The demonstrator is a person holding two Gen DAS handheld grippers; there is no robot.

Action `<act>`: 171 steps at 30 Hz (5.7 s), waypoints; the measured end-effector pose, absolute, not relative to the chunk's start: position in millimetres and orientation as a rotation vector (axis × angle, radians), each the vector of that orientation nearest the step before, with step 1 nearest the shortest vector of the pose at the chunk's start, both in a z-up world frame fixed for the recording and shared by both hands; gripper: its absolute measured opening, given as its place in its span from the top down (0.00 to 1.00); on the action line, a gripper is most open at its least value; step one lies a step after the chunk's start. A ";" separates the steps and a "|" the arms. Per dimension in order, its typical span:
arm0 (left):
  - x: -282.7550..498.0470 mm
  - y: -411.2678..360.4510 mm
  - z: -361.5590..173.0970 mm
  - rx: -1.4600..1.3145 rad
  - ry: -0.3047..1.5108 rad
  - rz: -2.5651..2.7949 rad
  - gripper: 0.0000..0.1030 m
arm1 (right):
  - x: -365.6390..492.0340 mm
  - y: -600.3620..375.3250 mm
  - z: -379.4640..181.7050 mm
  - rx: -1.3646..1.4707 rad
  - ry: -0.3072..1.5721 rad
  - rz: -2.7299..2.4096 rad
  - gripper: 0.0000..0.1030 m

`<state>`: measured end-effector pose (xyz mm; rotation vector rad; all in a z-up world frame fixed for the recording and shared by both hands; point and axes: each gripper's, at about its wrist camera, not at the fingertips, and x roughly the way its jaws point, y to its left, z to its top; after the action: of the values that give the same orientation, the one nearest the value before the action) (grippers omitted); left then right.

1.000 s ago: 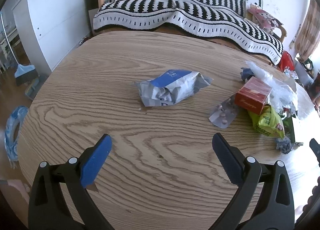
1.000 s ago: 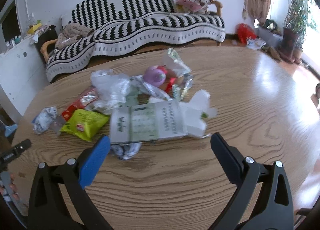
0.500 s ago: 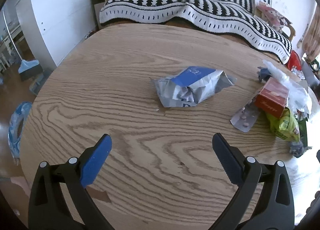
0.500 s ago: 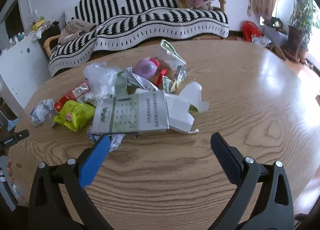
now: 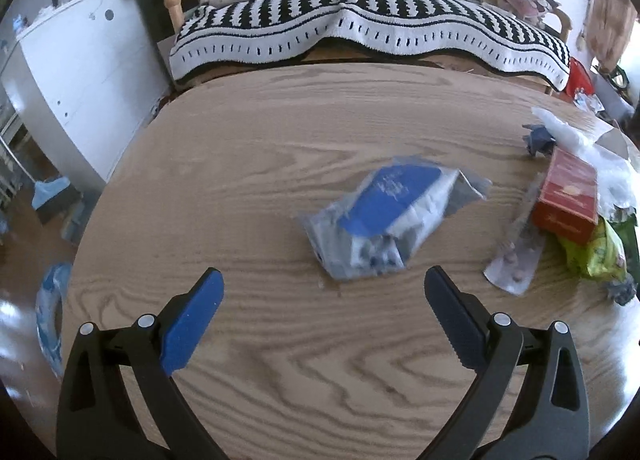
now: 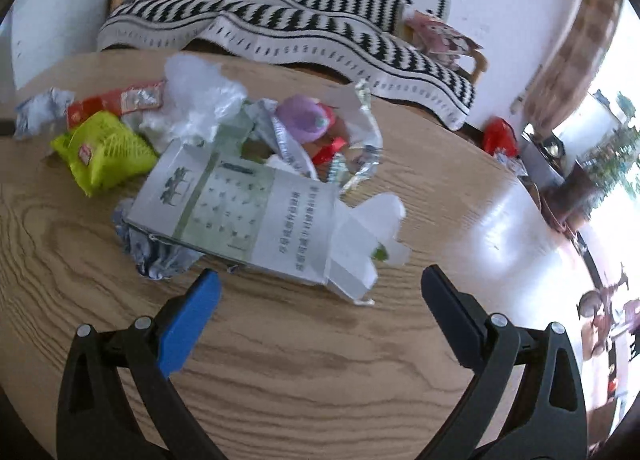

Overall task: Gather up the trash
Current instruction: 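Grasp the blue-and-white wrapper with the left tool while the right tool grasps the white paper box, then carry both held items to the black bin and open both tools, then grasp the red cigarette box with the left tool while the right tool grasps white paper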

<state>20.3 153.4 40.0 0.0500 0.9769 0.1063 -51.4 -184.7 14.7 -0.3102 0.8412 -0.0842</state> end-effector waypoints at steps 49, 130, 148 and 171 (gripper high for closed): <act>51.5 121.4 33.5 0.040 0.953 -0.048 0.56 | 5.7 -228.9 30.2 0.580 0.869 0.363 0.88; -154.5 -130.9 80.6 0.132 0.851 -0.465 0.06 | -325.1 -409.5 33.0 0.427 0.631 -0.183 0.05; 62.8 -7.8 51.9 0.207 0.914 -0.199 0.06 | -39.9 -272.7 34.1 0.224 0.818 0.010 0.05; 105.8 -19.2 26.5 0.113 0.985 -0.271 0.18 | -29.3 -249.2 30.4 0.111 0.704 0.128 0.17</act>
<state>105.8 -19.2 26.5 0.1126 0.9845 -0.2706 -29.3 -249.2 30.4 0.1113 0.7040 0.1283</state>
